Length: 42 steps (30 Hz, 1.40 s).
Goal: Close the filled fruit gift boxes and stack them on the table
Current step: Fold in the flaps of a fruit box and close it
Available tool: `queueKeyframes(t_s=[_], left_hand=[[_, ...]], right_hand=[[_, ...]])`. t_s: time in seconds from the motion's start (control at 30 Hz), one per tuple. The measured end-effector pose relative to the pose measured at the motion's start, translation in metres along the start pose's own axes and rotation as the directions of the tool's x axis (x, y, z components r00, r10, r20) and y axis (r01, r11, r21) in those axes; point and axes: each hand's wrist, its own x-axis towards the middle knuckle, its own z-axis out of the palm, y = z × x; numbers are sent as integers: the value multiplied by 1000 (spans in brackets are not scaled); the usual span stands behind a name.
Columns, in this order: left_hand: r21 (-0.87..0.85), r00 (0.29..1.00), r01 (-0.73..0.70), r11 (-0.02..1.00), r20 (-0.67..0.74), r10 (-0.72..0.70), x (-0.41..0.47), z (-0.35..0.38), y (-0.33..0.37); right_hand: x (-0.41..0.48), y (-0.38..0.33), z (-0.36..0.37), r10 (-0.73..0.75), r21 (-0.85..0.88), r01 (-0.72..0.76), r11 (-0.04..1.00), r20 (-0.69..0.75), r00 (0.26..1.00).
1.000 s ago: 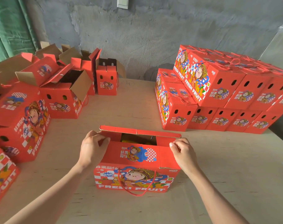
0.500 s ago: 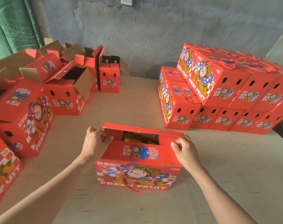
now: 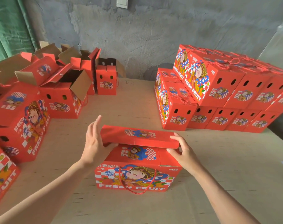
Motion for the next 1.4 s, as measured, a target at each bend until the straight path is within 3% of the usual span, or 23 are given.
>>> queueKeyframes(t_s=[0.07,0.13,0.3,0.4,0.6,0.97,1.1,1.23,1.4], left_hand=[[172,971,-222,960,131,201,3,-3,-3],[367,913,-364,856,321,251,12,-6,-2],[582,814,-365,727,578,-53,58,-3,3],[577,726,-441,687,679,-105,73,-2,2],[559,763,-450,697,646,-26,70,3,-7],[546,730,-421,724,678,-86,71,4,-3],[626,736,-458,631,665,-125,73,14,15],[621,776,-488,613,630,-21,65,49,33],[551,722,-544,633,691,19,71,48,24]], right_hand=[[-2,6,-5,50,27,-53,998,121,991],[-1,9,-9,52,-30,-47,998,169,984],[21,-2,-22,-52,-277,137,951,291,955],[32,-7,-28,2,-355,156,922,407,913],[30,-5,-17,-71,-283,169,944,326,943],[30,-2,-13,-89,-234,163,958,296,951],[29,-2,-10,-97,-237,162,958,265,959],[27,-1,-9,-107,-234,169,957,256,961],[27,1,-10,-102,-217,176,960,312,945]])
